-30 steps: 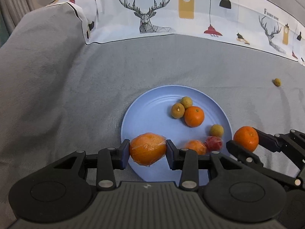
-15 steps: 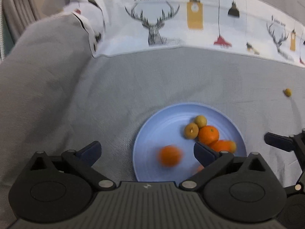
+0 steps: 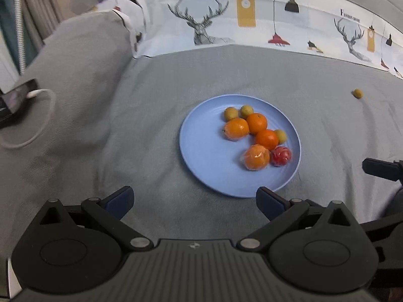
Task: Organize fruits
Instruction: 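Withdraw both open tools and move them toward the small yellow fruit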
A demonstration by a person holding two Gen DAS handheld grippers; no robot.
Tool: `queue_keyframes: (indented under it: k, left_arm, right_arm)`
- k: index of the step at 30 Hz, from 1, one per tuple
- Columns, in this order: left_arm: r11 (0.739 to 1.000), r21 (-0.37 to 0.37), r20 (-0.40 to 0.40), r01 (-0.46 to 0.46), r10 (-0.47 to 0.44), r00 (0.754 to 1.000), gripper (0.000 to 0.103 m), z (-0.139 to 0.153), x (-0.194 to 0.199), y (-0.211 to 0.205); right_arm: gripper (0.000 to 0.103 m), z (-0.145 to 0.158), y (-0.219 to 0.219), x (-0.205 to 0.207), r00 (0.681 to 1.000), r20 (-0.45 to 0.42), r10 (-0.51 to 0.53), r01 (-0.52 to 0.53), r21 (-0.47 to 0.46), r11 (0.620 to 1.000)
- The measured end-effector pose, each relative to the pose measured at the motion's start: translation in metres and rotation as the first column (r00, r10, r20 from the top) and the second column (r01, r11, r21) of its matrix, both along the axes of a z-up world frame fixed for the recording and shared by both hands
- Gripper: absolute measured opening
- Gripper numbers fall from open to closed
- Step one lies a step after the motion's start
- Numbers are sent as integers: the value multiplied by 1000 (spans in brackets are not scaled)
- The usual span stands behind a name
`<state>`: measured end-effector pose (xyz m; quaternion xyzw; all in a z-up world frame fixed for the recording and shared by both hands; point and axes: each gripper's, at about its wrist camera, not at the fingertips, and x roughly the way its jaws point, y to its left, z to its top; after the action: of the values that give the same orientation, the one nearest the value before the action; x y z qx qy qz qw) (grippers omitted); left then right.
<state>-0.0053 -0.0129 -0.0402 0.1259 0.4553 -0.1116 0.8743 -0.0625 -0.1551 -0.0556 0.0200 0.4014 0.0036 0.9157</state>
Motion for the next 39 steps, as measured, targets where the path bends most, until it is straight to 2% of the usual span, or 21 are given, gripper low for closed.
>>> queue_keyframes:
  k: [9,16,21,28,31,34,37,39]
  left_arm:
    - [999,-32,60,-43,45,997,103,27,-32,15]
    - [999,-37,87,-22,25,996,103,41,-44,1]
    - [999,-8,101,34,-33,994,103,41,-43,-21]
    - [999,14,39,30,-31,999,103,17,2,-58]
    - [999,-1,9,43,-43,999,103,5,34,-94]
    - [994,-48,-26,101,-103,994,103,-14,70,-153]
    - [983,-96,-62,153,-160,985,103,-40,100,-213]
    - [978,-109,-33,180,-184,982,103,-63,114,-253]
  right_arm:
    - [102,32,16,-38,995,96,8,-2,-61,998]
    - [102,44,6,-55,990,137,-27,34,-50,998]
    - [102,40,-10,-58,990,125,-61,65,-24,998]
    - [102,11,-55,-32,985,61,-159,156,51,986]
    - [102,-2,-91,-16,960,88,-267,265,31,964]
    - [102,-16,-141,7,896,167,-412,423,-33,906]
    - [102,-43,-203,41,843,151,-517,531,-78,844]
    - [102,-61,-244,63,796,117,-594,603,-79,793]
